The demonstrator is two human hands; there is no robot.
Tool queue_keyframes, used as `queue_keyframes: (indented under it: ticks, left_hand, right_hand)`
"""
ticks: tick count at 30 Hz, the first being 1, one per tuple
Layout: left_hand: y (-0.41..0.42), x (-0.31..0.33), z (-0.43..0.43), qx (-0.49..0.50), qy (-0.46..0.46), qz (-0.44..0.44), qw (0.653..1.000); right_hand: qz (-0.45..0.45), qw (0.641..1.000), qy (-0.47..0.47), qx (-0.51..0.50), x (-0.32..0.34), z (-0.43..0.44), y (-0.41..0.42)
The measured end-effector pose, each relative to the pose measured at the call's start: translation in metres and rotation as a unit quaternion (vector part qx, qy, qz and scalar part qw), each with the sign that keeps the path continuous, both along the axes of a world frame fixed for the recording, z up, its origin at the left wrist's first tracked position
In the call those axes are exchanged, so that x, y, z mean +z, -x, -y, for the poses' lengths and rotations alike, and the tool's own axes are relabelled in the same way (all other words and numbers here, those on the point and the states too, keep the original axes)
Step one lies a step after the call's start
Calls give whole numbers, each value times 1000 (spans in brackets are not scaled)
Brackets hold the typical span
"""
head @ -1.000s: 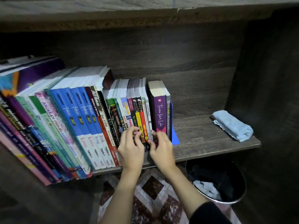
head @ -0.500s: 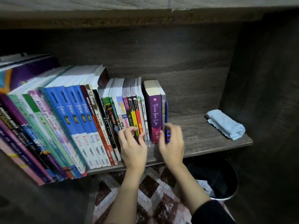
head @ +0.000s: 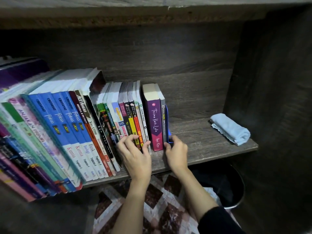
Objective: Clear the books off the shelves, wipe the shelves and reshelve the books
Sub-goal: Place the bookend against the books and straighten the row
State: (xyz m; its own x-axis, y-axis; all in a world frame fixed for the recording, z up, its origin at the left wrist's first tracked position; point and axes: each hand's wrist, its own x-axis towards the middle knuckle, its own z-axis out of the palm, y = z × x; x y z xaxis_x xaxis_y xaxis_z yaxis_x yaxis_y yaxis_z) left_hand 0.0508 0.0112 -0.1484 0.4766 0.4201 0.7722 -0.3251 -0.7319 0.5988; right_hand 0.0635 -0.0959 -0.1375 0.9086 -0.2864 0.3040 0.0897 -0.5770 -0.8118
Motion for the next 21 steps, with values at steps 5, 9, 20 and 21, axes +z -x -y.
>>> queue_keyframes:
  ticks: [5, 9, 20, 21]
  left_hand:
    - [-2, -5, 4, 31, -20, 2, 999]
    - [-1, -5, 0, 46, -101, 4, 994]
    - [-5, -4, 17, 109, -67, -58, 990]
    - [-6, -5, 18, 113, -68, -59, 990]
  right_hand:
    - [10, 1000, 23, 3, -2, 0, -2]
    - [13, 1000, 29, 2, -1, 0, -2]
    - [15, 1000, 22, 3, -3, -3, -1]
    - [17, 1000, 21, 4, -4, -2, -2]
